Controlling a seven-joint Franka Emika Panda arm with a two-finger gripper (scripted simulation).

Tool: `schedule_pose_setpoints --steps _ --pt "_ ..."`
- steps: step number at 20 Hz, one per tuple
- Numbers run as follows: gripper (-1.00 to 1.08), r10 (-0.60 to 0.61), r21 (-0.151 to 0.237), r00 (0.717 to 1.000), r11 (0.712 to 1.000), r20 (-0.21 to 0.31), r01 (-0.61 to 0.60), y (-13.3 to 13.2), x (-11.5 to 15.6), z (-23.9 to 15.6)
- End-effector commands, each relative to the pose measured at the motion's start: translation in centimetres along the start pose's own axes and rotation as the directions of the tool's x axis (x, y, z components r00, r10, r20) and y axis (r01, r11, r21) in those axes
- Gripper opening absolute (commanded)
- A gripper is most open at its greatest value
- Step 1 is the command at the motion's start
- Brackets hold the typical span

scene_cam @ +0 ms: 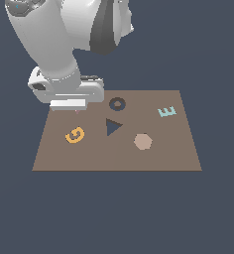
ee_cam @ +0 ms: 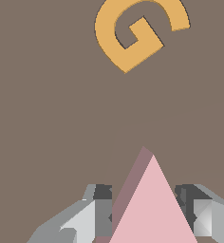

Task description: Insert a designated object into the corresponding slot on a board.

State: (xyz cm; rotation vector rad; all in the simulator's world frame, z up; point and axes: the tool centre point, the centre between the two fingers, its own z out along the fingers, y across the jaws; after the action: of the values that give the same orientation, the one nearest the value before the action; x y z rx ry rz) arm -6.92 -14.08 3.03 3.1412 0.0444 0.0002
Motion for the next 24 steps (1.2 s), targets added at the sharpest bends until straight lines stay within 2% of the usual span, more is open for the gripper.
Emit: schedule_pose_setpoints --steps 1,12,19,24 --pt "-1.00 0.000 0.000 1.000 1.000 0.000 0.000 0.0 0.0 0.0" --pt "-1.00 0.046 0.000 0.999 0.999 0.000 -0.046 -1.5 0.6 -0.1" --pt "-1.00 0.133 0.000 0.991 0.991 0.000 -0.133 -4.1 2.0 -0.3" --pt "-1.00 0.224 0.000 0.975 0.975 0.000 -0.224 -6.7 3.6 -0.5"
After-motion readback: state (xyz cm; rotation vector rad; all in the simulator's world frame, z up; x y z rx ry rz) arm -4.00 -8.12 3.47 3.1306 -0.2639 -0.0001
